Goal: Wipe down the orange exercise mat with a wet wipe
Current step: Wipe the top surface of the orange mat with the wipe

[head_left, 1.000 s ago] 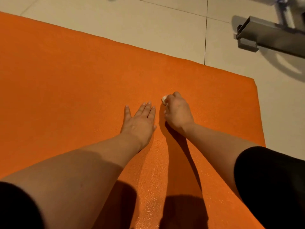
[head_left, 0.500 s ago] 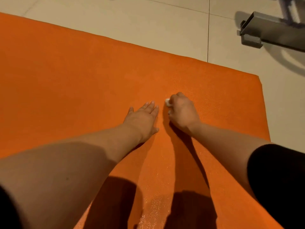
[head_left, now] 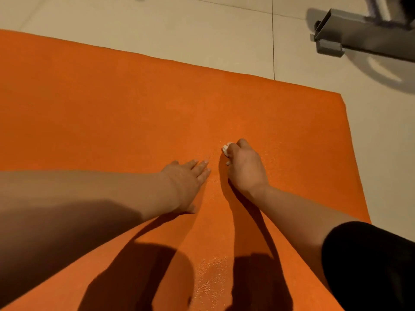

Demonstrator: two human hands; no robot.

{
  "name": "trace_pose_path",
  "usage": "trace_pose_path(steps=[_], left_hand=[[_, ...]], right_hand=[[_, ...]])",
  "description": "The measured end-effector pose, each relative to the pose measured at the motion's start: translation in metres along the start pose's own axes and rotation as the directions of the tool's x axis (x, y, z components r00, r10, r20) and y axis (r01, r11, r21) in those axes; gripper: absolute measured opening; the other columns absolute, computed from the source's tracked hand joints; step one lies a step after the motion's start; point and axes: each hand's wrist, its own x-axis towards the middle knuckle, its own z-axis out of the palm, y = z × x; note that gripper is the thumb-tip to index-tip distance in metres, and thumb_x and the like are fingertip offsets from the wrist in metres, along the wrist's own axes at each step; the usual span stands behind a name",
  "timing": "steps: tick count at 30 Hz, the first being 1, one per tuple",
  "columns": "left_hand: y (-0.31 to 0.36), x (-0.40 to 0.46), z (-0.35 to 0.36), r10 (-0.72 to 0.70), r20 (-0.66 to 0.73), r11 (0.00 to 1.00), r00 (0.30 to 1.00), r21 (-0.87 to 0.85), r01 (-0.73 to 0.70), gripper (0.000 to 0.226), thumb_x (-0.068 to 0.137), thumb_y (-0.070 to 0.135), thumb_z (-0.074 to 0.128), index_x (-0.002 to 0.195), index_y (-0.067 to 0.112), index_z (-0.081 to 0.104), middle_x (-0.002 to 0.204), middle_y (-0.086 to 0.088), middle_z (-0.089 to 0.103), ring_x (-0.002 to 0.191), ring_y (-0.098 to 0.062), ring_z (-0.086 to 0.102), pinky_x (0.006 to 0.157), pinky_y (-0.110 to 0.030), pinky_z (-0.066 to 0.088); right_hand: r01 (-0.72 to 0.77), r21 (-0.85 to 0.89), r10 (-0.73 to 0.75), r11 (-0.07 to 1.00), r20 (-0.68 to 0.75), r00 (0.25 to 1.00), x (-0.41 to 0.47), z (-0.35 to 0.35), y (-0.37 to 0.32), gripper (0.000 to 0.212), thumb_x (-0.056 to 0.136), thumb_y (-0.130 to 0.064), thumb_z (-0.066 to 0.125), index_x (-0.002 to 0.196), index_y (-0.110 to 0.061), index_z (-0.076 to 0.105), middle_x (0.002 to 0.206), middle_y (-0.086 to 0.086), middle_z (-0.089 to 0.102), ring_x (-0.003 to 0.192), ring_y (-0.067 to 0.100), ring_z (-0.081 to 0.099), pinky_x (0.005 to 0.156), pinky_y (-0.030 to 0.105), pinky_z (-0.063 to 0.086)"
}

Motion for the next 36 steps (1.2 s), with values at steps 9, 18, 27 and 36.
trace_pose_path(steps=[9, 18, 27, 36], left_hand=[[0.014, -0.013, 0.021, 0.016, -0.065, 0.986, 0.998, -0.162, -0.027, 0.100, 0.089, 0.067, 0.041, 0.152, 0.012, -0.014, 0.158, -0.006, -0.024, 0.148, -0.024, -0.012, 0.120, -0.049, 0.008], [0.003, -0.026, 0.036, 0.089, -0.128, 0.956, 0.988, -0.267, -0.121, 0.094, 0.091, 0.053, 0.055, 0.154, 0.021, -0.007, 0.159, 0.000, -0.021, 0.148, -0.020, -0.013, 0.119, -0.049, 0.006], [0.009, -0.046, 0.060, 0.130, -0.146, 0.961, 0.981, -0.225, -0.161, 0.081, 0.098, 0.045, 0.047, 0.154, 0.020, -0.006, 0.160, -0.002, -0.019, 0.148, -0.021, -0.011, 0.120, -0.049, 0.009], [0.021, -0.067, 0.070, 0.138, -0.169, 0.976, 0.976, -0.146, -0.163, 0.066, 0.102, 0.039, 0.038, 0.155, 0.022, 0.001, 0.162, -0.004, -0.010, 0.149, -0.026, -0.003, 0.120, -0.051, 0.005]], right_hand=[[-0.113, 0.157, 0.133, 0.981, -0.122, 0.984, -0.035, 0.025, -0.042, 0.015, 0.091, -0.004, 0.053, 0.098, 0.003, 0.064, 0.100, 0.017, 0.055, 0.086, 0.034, 0.059, 0.068, 0.029, 0.040], [-0.535, 0.098, 0.544, 0.839, -0.185, 0.819, -0.047, -0.002, -0.006, 0.024, 0.097, -0.010, 0.049, 0.104, 0.001, 0.069, 0.107, 0.018, 0.056, 0.087, 0.031, 0.054, 0.066, 0.025, 0.027], [-0.498, 0.039, 0.498, 0.866, -0.135, 0.856, -0.087, 0.002, -0.025, 0.020, 0.095, -0.008, 0.050, 0.105, 0.001, 0.065, 0.109, 0.018, 0.056, 0.093, 0.036, 0.055, 0.065, 0.026, 0.026], [-0.213, 0.045, 0.212, 0.976, 0.022, 0.977, -0.123, 0.013, -0.059, 0.017, 0.093, -0.004, 0.055, 0.104, -0.001, 0.068, 0.103, 0.016, 0.056, 0.094, 0.035, 0.056, 0.072, 0.036, 0.042]])
